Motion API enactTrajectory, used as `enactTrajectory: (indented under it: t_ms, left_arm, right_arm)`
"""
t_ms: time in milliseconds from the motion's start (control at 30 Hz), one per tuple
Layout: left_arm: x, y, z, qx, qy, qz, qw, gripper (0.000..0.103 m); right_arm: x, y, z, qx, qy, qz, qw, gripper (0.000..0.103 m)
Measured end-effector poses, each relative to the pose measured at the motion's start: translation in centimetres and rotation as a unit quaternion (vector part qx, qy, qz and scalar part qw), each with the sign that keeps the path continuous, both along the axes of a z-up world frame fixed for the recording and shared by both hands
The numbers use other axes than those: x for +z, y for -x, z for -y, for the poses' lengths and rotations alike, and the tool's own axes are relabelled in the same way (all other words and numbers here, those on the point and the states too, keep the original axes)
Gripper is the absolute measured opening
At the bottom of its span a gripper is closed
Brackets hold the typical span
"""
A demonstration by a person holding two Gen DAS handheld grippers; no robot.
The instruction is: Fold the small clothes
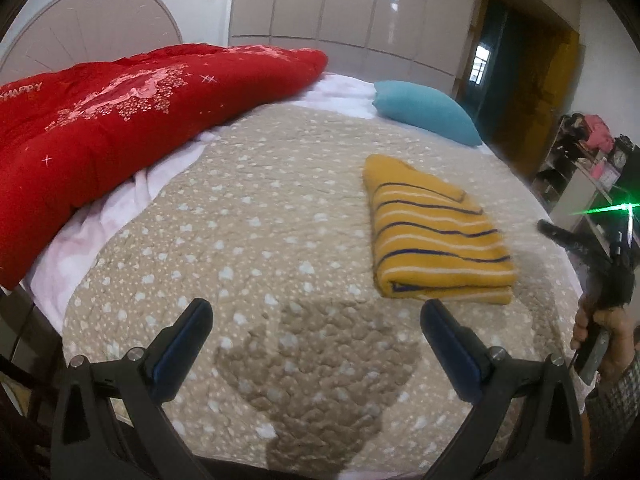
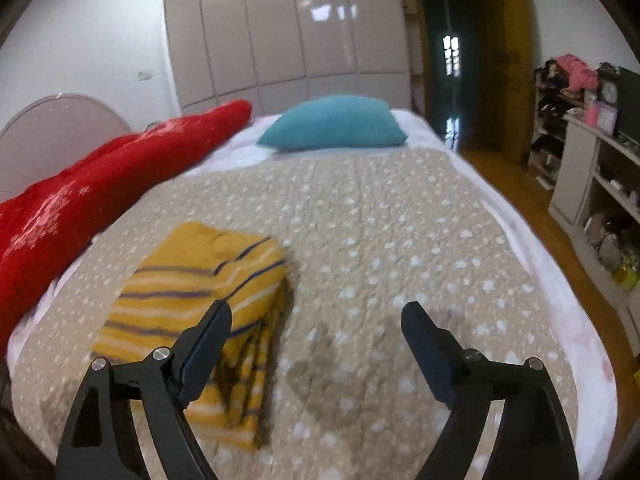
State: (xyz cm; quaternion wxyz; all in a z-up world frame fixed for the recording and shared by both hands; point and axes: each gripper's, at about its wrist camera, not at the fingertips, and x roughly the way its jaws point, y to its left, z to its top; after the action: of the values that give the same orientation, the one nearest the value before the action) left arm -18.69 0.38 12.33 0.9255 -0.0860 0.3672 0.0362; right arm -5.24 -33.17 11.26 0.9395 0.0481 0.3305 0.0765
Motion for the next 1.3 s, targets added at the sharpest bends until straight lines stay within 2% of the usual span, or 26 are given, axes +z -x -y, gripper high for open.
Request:
enactTrajectory:
  t_ms: [67, 100, 133, 200, 367, 433, 500, 533, 600, 667, 733, 800, 867, 967, 1067, 1133, 1200, 1300]
  left_arm:
    - [-0.1, 0.4, 0.7, -0.006, -0.006, 0.002, 1.0000, 0.103]
    - [-0.2, 0.6, 1.1, -0.010, -0.010, 0.001, 0.9999, 0.103]
    - [-0.4, 0.6, 1.4, -0.014, -0.015, -0.002, 0.9998, 0.103]
    - [-0.6, 0.5, 1.8, -0.019, -0.018, -0.005, 0.9996, 0.103]
    - [-1.2, -0.3, 2.6, -0.034, -0.023, -0.015, 0.9991, 0.103]
    - [-1.6, -0.8, 2.6, -0.038, -0.024, -0.020, 0.9988, 0.103]
    - [-2.4, -1.2, 2.3, -0.039, -0.018, -0.028, 0.9987, 0.103]
    - [-2.9, -1.5, 2.0, -0.038, -0.014, -0.034, 0.9986, 0.103]
    - [-3.6, -2.0, 1.7, -0.038, -0.014, -0.043, 0.9983, 0.103]
    - [-4.3, -2.9, 1.3, -0.034, -0.012, -0.049, 0.9982, 0.103]
    - [-4.8, -3.7, 1.0, -0.029, -0.003, -0.052, 0.9982, 0.103]
    - [-5.2, -4.6, 0.8, -0.022, 0.009, -0.057, 0.9981, 0.103]
    - [-5.4, -4.9, 0.6, -0.018, 0.018, -0.058, 0.9980, 0.103]
    - [-5.7, -4.7, 0.2, -0.010, 0.016, -0.060, 0.9980, 0.103]
    - [-5.7, -4.4, -0.3, -0.005, 0.007, -0.062, 0.9980, 0.103]
    - [-5.6, -4.2, -0.6, -0.002, 0.000, -0.059, 0.9982, 0.103]
    - [-5.5, -4.2, -0.8, -0.003, -0.006, -0.054, 0.9985, 0.103]
    - [-5.4, -4.4, -0.6, -0.011, 0.004, -0.042, 0.9991, 0.103]
  right_arm:
    - [-0.2, -0.1, 0.1, 0.009, -0.010, -0.026, 1.000, 0.071]
    - [-0.3, 0.0, 0.2, 0.007, -0.018, -0.031, 0.999, 0.048]
    - [-0.3, 0.1, 0.3, 0.009, -0.029, -0.037, 0.999, 0.033]
    - [-0.3, 0.0, -0.1, 0.034, -0.073, -0.044, 0.996, 0.028]
    - [-0.7, -1.4, -4.2, 0.079, -0.084, -0.042, 0.992, 0.028]
    - [-2.5, -2.8, -5.2, 0.080, -0.083, -0.060, 0.992, 0.028]
    - [-5.8, -4.4, -5.3, 0.062, -0.073, -0.106, 0.990, 0.028]
    - [-7.1, -4.8, -5.1, 0.059, -0.073, -0.125, 0.988, 0.038]
    - [-7.9, -4.4, -4.0, 0.049, -0.086, -0.122, 0.988, 0.050]
    - [-6.9, -3.8, -3.7, 0.042, -0.086, -0.125, 0.988, 0.047]
    - [-4.6, -2.6, -4.4, 0.047, -0.075, -0.095, 0.992, 0.037]
    - [-2.6, -1.4, -6.2, 0.073, -0.068, -0.065, 0.993, 0.033]
    - [-1.8, -0.8, -8.9, 0.112, -0.078, -0.053, 0.989, 0.030]
    - [-2.4, -0.9, -13.3, 0.170, -0.064, -0.056, 0.982, 0.029]
    - [-5.9, -1.7, -17.0, 0.194, -0.028, -0.088, 0.977, 0.029]
    - [-6.7, -1.7, -17.4, 0.199, -0.012, -0.083, 0.976, 0.029]
    - [-5.8, -1.2, -16.8, 0.194, -0.008, -0.076, 0.978, 0.029]
    - [-4.6, -0.4, -14.0, 0.160, -0.043, -0.050, 0.985, 0.029]
